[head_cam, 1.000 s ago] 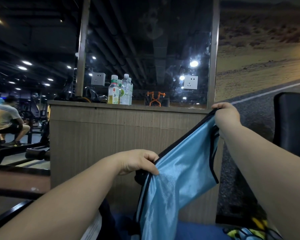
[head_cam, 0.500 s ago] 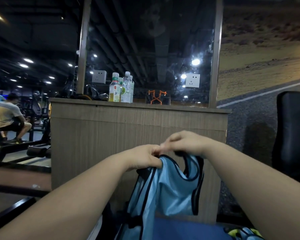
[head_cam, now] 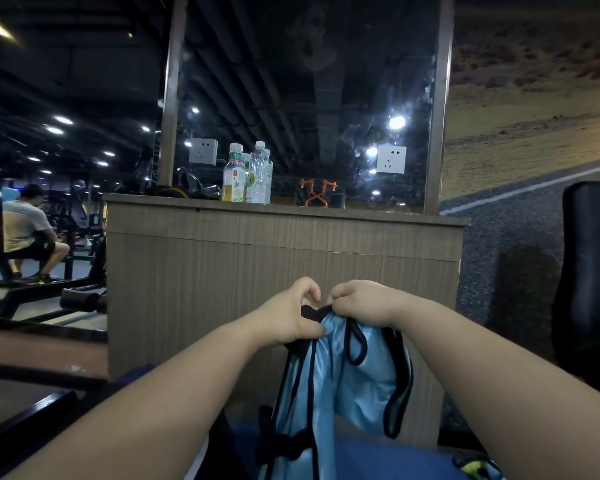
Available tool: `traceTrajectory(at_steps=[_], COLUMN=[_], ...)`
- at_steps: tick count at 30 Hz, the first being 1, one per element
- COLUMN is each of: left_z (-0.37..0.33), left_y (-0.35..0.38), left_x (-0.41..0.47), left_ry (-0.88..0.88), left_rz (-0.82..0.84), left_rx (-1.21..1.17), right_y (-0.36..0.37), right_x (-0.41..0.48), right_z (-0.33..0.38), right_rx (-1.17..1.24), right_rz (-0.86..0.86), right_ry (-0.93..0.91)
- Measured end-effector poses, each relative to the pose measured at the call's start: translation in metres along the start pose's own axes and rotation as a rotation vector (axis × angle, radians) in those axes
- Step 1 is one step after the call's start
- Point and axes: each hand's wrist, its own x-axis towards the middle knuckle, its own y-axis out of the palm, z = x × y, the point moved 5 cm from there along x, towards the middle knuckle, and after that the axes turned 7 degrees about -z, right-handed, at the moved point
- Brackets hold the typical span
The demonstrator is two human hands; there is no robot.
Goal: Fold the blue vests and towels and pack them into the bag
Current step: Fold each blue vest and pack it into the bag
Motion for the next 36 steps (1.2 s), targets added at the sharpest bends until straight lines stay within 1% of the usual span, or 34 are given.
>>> traceTrajectory(at_steps=[3,7,11,15,18,24,27,29,31,34,36], left_z=[0.006,0.017,0.024,0.031,0.036,0.046,0.05,0.049,0.048,0.042,0.038], left_y=[0.002,0.003,0.006,0.012,0.016,0.012,0.013,0.011,0.009,0.009,0.014], left_x=[-0.001,-0.004,-0.011,-0.02,-0.023,-0.021,-0.02,-0.02,-0.021,-0.024,-0.026], left_ry=[-0.043,-0.108,-0.186,-0.209,-0.188,-0.233,-0.229,-0.194,-0.139,-0.037,-0.001], left_rz=[-0.002,0.087,0.196,0.243,0.188,0.015,-0.014,-0.053,-0.116,-0.244,-0.282], left_rx=[-0.066,-0.216,-0.345,-0.515,-0.478,-0.402,-0.457,-0.492,-0.474,-0.251,-0.095], right_y=[0.0,-0.002,-0.003,-0.011,-0.018,-0.027,-0.03,-0.032,-0.035,-0.039,-0.041], right_x=[0.002,0.003,0.003,0.003,0.004,0.001,-0.002,-0.002,-0.002,-0.001,-0.001], right_z=[-0.006,-0.01,-0.013,-0.015,-0.019,-0.029,-0.03,-0.029,-0.029,-0.029,-0.029], right_rx=[0.02,0.071,0.103,0.127,0.165,0.177,0.159,0.152,0.146,0.157,0.159], right_rz=[-0.015,-0.022,-0.022,-0.115,-0.164,-0.14,-0.117,-0.131,-0.171,-0.231,-0.253], right_ry=[-0.045,-0.103,-0.11,-0.109,-0.086,-0.028,-0.019,-0.022,-0.022,0.0,0.014])
